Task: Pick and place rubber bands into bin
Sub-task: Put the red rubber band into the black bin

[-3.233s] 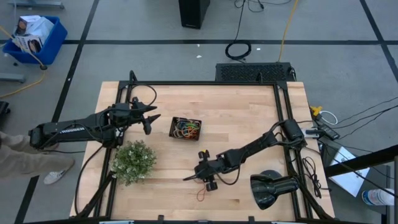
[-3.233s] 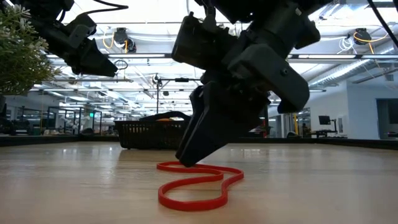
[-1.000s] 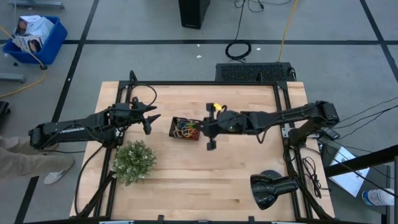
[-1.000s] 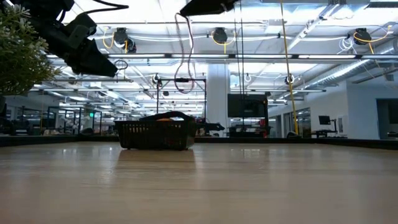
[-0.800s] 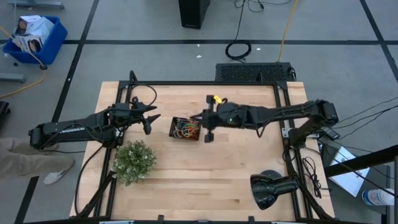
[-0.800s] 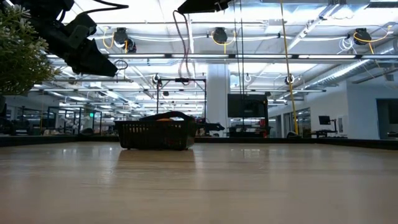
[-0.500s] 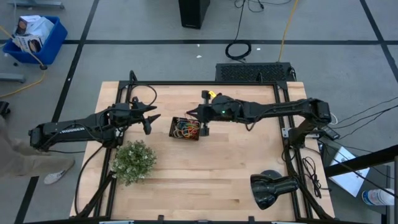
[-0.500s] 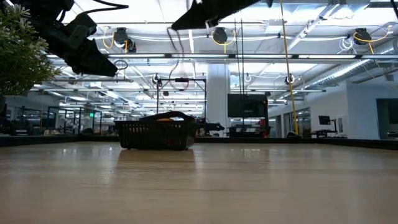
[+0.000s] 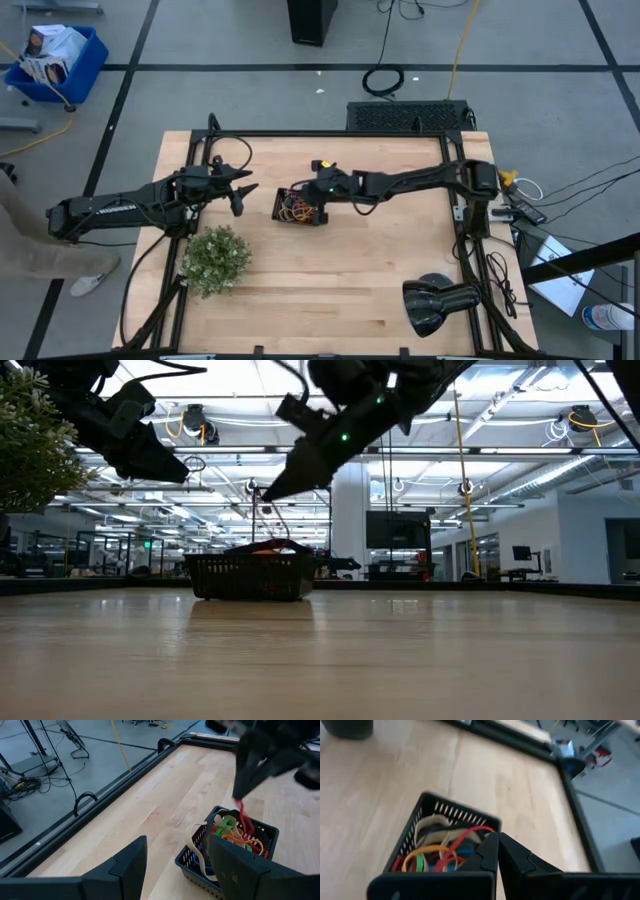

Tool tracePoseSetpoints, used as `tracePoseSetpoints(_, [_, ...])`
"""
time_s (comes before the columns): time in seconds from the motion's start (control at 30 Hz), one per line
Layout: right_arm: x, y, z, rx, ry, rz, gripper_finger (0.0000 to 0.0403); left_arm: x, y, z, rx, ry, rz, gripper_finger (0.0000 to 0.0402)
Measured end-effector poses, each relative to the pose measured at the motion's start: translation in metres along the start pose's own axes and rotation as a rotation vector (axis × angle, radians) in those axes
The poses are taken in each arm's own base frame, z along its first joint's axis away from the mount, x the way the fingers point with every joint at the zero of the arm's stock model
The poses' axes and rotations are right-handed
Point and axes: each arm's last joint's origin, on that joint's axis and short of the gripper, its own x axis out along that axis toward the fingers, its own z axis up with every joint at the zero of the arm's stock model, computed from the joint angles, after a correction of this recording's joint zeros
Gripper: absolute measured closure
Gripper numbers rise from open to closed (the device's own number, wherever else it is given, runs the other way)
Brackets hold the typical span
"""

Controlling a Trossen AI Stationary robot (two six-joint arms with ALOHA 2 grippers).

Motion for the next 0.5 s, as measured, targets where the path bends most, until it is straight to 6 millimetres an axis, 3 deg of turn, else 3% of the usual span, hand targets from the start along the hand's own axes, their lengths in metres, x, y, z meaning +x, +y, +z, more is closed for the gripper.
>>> tracePoseSetpoints(0.3, [0.029,0.015,-0.027,0.013,0.102,0.039,0.0403,0.0,0.0,0.0,0.0,0.0,0.0,0.0185])
tracePoseSetpoints(0.5, [0.036,0.019,-0.036,0.01,0.134,0.051,0.0403,0.0,0.0,0.0,0.0,0.0,0.0,0.0185])
